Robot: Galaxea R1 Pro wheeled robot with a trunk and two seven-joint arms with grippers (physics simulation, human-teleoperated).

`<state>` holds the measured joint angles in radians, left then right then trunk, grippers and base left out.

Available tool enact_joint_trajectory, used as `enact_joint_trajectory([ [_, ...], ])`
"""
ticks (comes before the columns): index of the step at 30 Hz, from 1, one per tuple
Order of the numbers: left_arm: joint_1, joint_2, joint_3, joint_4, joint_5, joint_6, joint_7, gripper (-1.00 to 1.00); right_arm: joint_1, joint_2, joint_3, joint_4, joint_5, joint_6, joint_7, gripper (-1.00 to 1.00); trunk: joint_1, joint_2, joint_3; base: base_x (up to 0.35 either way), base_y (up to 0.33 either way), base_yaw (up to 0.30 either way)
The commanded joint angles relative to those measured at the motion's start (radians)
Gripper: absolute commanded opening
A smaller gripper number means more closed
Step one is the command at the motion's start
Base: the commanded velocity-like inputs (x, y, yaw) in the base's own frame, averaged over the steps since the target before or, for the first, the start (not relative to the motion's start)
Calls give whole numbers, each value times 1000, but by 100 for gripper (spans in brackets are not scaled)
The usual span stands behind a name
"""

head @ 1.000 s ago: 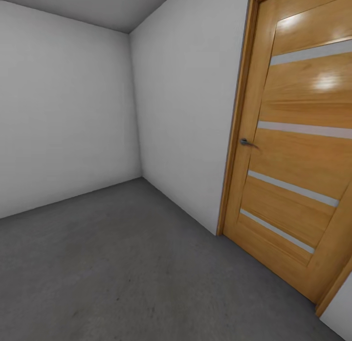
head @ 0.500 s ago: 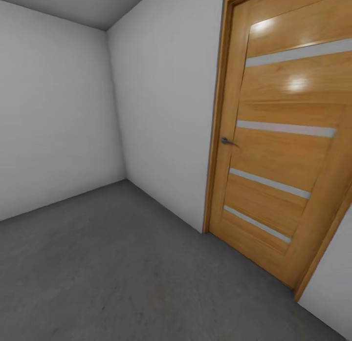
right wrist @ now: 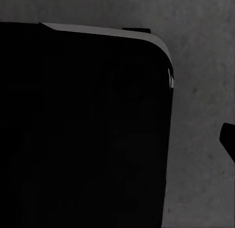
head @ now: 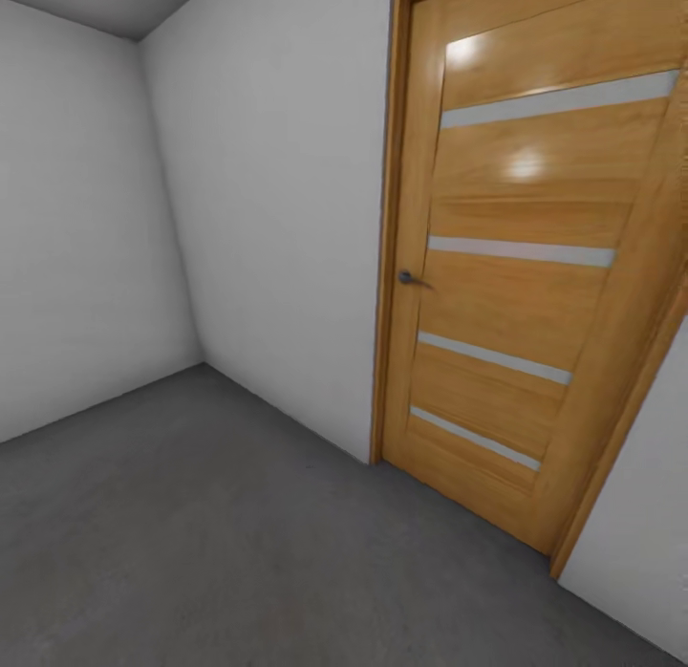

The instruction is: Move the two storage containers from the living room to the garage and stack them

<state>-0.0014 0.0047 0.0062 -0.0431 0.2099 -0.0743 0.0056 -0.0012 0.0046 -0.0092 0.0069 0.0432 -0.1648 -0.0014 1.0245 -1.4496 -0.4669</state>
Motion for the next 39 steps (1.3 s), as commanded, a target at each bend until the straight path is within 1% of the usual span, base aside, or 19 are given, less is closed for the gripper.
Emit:
enact_joint_trajectory([
  [1,0,0,0,0,5,-2,1,100,0,0,-1,1,4,-4,0,100,1,0,-1,295,197,-286],
  [39,0,0,0,0,5,-2,1,100,0,-2,0,1,4,-4,0,100,1,0,-1,293,221,-286],
])
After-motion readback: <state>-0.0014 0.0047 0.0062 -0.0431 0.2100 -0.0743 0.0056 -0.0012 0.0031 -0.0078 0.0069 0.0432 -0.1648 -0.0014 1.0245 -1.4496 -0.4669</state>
